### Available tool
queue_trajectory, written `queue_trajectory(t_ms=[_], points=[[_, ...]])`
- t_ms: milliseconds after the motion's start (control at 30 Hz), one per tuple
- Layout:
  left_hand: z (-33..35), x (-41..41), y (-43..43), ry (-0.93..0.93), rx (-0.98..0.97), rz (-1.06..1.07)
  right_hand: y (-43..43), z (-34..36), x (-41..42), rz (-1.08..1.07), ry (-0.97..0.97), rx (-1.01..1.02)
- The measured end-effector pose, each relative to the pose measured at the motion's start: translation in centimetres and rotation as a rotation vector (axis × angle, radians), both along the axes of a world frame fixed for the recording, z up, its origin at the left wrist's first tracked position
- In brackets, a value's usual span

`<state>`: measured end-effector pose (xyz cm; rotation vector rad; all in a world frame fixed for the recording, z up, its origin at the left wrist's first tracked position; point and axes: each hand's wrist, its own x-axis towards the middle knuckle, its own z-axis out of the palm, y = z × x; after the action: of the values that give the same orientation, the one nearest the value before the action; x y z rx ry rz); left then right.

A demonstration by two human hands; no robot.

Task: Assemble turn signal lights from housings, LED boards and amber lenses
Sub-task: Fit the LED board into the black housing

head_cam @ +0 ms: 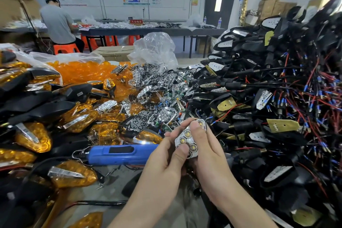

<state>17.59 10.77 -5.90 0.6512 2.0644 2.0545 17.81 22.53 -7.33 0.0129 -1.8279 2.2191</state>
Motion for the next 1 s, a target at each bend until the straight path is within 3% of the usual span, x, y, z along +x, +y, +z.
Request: queue_trajectory(t_ms=[567, 733, 1000], points=[[0.3, 0.0, 0.3, -0.051, 0.014, 0.100, -0.8, 0.3, 0.0, -0.052, 0.147, 0.139], [0.0, -0.3, 0.1, -0.044, -0.022, 0.103, -0.4, 0.5, -0.1, 0.003, 0.085, 0.068], [-0.3, -0.7, -0.9, -0.119, -0.064, -0.010, -0.1, 1.1, 0.1, 0.136, -0.025, -0.210]])
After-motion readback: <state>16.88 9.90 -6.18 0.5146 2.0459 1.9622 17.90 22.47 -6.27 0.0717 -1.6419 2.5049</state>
